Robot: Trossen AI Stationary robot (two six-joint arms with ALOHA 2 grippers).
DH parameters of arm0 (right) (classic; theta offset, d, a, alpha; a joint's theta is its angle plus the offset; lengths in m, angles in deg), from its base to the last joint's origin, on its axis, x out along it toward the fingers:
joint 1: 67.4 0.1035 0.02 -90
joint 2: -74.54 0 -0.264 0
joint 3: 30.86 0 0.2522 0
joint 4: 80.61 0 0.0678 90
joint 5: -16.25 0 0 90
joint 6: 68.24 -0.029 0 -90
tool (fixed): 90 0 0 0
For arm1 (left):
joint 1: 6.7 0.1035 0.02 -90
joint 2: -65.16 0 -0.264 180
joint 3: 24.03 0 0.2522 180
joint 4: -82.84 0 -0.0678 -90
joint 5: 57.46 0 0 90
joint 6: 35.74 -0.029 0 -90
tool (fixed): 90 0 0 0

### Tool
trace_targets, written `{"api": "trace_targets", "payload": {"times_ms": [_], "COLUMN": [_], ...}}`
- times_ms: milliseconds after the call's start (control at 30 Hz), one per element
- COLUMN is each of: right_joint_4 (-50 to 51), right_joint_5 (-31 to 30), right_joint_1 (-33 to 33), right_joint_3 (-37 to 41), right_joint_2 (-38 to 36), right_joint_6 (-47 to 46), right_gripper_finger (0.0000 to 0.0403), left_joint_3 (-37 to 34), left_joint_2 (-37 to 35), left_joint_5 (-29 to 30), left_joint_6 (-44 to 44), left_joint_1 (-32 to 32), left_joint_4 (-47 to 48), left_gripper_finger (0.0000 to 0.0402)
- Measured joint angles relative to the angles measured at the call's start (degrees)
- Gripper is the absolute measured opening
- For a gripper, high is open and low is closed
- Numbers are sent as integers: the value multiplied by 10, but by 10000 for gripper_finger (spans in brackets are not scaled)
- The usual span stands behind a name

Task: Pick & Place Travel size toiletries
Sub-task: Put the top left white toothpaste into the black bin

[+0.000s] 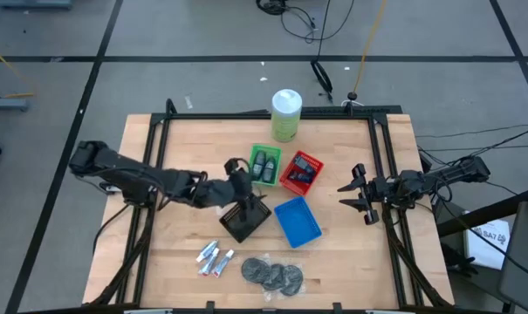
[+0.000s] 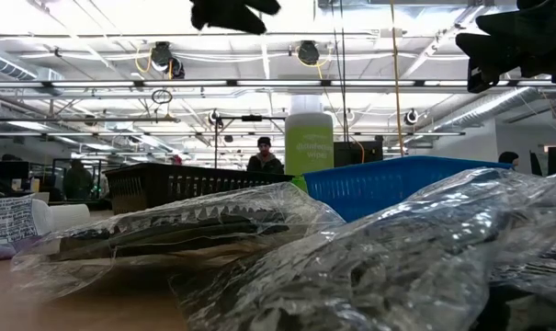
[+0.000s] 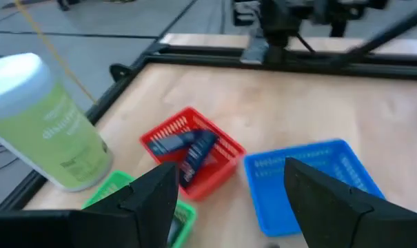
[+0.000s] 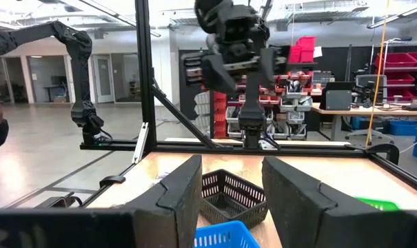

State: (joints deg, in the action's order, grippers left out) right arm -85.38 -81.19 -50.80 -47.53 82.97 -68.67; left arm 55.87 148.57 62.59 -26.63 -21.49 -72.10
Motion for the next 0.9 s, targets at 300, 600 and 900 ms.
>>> {"api": "trace_targets", "payload": {"times_ms": [300,600,900], "right_joint_4": [0,0,0], "right_joint_5": [0,0,0], "right_joint_1": [0,0,0], "right_joint_3": [0,0,0], "right_joint_2": [0,0,0], "right_joint_6": [0,0,0], "right_gripper_finger": [142,141,141], "left_joint_3": [2,-61,-224], "left_joint_2": [-40,-73,-171], "left_joint_5": [114,227,175], "left_joint_6": [23,114,139], "left_joint_1": [-94,-144,-138], "left_joint_4": [52,125,-11], "left_gripper_finger": [253,253,253]}}
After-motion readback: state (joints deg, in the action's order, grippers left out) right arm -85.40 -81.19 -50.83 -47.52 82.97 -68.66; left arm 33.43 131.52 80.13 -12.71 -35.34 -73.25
